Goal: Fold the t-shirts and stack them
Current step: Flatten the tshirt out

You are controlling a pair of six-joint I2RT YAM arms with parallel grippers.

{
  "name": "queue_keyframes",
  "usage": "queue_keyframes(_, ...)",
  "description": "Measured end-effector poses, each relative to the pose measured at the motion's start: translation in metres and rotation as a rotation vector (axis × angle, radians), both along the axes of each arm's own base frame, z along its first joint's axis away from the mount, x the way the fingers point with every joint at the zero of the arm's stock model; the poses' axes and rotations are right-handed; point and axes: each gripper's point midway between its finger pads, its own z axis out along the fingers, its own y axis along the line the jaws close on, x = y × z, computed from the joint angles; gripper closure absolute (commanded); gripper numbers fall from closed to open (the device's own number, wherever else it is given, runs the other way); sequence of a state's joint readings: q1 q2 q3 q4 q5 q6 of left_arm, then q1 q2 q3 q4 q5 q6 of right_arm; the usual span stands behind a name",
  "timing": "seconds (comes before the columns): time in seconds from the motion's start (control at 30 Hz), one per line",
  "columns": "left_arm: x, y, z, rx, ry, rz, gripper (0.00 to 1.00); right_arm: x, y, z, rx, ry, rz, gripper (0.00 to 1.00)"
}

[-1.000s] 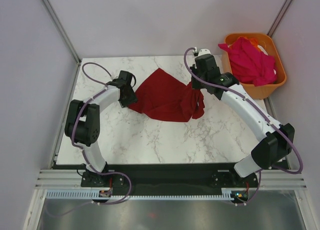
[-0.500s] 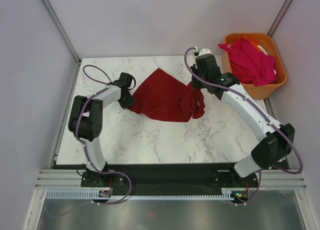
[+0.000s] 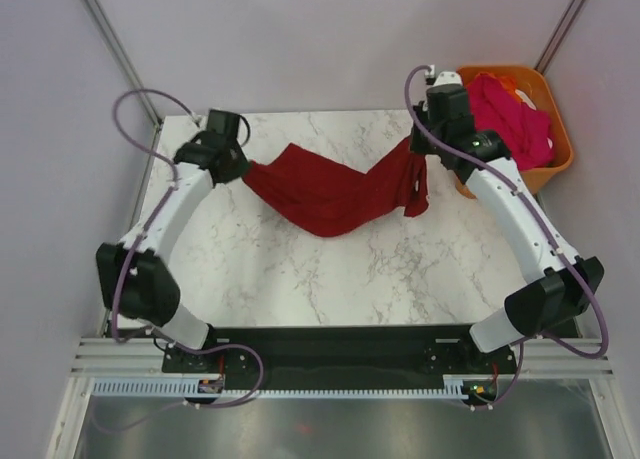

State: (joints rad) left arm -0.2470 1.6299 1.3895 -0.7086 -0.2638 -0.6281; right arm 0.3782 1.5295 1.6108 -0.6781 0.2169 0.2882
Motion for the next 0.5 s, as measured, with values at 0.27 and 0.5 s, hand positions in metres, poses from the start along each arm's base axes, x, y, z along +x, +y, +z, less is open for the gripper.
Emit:
queue_keyframes(0.27,-0.083,0.084,0.315,0.012,-0.743,0.167,0.98,-0.054,-0.070,0.124,0.105,-0.337,-0.223,1.00)
queue_keyframes(0.5,-0.158,0.100,0.340,0.050,-0.793,0.177,0.98,-0.150,-0.124,0.177,0.223,-0.590,-0.369,1.00)
